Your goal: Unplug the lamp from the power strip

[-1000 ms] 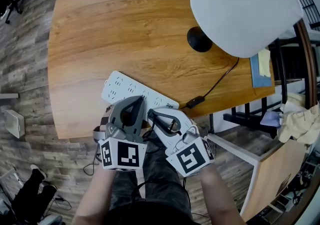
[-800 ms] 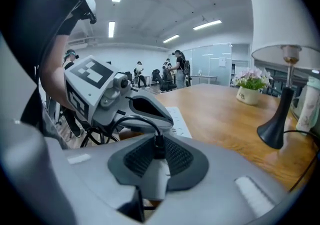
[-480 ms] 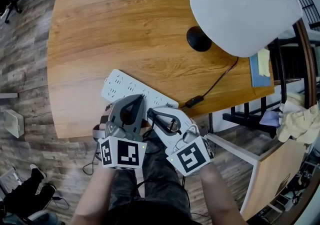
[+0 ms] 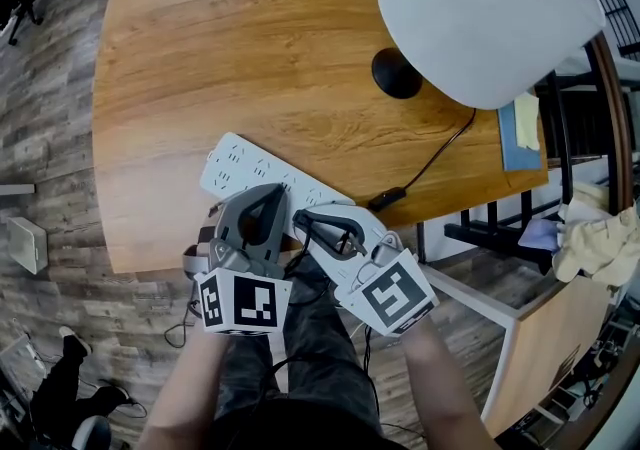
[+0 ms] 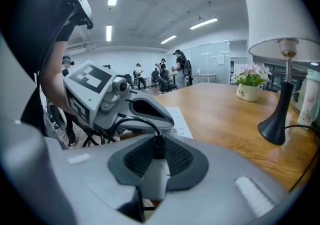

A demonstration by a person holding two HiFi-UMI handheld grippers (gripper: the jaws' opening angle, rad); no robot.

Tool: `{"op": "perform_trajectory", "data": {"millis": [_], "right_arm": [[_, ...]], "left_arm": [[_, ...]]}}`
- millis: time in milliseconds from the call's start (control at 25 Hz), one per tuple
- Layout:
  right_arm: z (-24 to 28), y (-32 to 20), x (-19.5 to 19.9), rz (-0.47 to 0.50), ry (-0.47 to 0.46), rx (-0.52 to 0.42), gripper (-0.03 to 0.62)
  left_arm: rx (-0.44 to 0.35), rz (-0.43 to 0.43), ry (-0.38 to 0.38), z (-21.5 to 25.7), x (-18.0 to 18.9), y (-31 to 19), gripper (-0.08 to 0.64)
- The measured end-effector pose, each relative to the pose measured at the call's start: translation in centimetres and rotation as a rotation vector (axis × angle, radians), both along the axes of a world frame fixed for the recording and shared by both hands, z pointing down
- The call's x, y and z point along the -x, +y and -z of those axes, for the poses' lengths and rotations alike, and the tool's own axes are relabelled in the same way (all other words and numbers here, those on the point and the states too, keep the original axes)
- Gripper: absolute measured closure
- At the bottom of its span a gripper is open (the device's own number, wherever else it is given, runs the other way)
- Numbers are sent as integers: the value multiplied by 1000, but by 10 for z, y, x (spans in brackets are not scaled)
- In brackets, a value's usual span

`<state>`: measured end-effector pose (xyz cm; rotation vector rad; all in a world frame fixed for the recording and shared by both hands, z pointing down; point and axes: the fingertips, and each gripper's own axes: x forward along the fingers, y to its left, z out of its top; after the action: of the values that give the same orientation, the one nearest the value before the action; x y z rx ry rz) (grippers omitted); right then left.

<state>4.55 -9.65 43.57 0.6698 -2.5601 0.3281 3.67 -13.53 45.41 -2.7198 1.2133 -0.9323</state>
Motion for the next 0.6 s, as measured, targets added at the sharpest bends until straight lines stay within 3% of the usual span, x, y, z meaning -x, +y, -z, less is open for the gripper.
{"op": "perform_trajectory", "data": {"millis": [320, 400, 600], "right_arm": [[-1, 10, 2, 22, 96, -182, 525], [0, 10, 2, 16, 80, -177, 525], [10, 0, 2, -15, -68, -74, 525]], "left_arm": [[-6, 17, -2, 2, -1, -1, 566], [-10, 17, -7, 2, -1, 0, 566], [-10, 21, -8, 1, -1, 0, 566]]}}
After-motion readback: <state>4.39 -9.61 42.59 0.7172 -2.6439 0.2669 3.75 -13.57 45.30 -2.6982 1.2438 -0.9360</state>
